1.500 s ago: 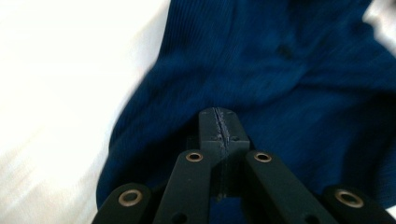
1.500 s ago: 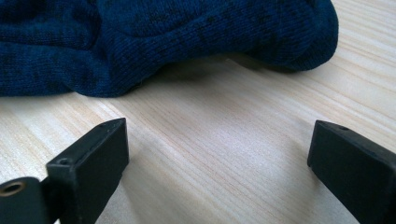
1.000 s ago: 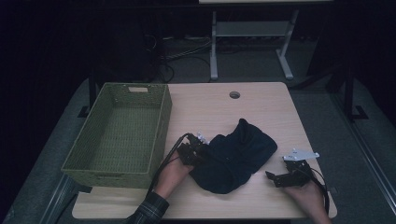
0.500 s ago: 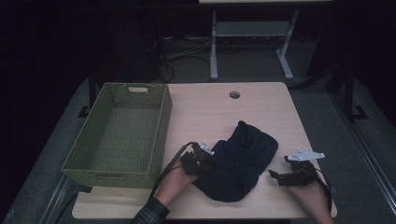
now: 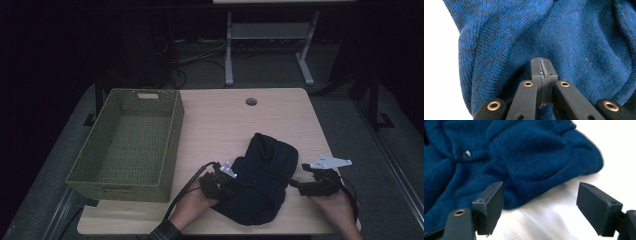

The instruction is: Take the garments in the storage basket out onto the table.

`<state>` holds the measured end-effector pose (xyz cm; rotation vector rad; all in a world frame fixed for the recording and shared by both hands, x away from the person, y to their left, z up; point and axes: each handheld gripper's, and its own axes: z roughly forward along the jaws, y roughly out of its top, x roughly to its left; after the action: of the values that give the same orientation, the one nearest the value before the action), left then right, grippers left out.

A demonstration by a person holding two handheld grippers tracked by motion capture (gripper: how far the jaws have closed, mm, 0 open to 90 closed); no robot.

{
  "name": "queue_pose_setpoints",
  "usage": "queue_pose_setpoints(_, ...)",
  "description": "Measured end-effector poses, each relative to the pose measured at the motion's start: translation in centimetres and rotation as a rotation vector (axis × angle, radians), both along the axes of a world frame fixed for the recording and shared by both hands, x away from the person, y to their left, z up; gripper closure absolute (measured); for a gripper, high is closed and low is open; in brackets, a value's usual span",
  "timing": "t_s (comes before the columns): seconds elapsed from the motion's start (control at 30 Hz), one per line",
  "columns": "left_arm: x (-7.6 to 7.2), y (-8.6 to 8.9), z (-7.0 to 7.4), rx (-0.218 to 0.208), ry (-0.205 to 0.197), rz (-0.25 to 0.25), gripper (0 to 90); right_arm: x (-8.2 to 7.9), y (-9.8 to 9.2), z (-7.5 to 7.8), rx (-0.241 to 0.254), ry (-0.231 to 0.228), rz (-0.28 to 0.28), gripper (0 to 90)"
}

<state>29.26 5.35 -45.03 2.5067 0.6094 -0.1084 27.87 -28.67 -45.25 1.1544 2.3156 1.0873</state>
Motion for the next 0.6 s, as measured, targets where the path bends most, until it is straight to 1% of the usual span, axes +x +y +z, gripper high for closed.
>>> queue_pose_setpoints(0.07, 0.0, 0.1, 0.0, -0.004, 0.002, -0.002, 90.0, 0.7, -0.5, 0.6, 0.021, -0.009, -0.011, 22.7)
queue_pose_setpoints(0.17, 0.0, 0.1, 0.0, -0.003, 0.000, -0.004, 90.0, 2.2, -1.1, 1.8, 0.018, -0.032, -0.029, 24.8)
queue_pose_setpoints(0.27, -0.1, 0.0, 0.0, 0.002, -0.010, -0.002, 90.0, 3.7, -1.3, 2.3, 0.028, -0.045, -0.046, 27.3)
queue_pose_setpoints(0.37, -0.2, -0.1, 0.0, 0.009, -0.018, -0.004, 90.0, 5.3, -1.3, 2.5, 0.029, -0.038, -0.055, 30.7)
queue_pose_setpoints(0.43, -0.2, -0.1, 0.0, 0.007, -0.015, -0.002, 90.0, 6.3, -1.4, 2.3, 0.035, -0.026, -0.064, 33.2)
queue_pose_setpoints(0.47, -0.2, -0.1, 0.0, 0.005, -0.015, -0.001, 90.0, 6.6, -1.4, 2.2, 0.036, -0.027, -0.066, 35.9)
queue_pose_setpoints(0.5, -0.2, -0.1, 0.0, 0.005, -0.015, 0.000, 90.0, 7.0, -1.4, 2.0, 0.042, -0.013, -0.067, 38.4)
queue_pose_setpoints(0.6, -0.2, -0.1, 0.0, 0.009, -0.018, -0.001, 90.0, 8.0, -1.6, 1.5, 0.047, 0.020, -0.064, 41.5)
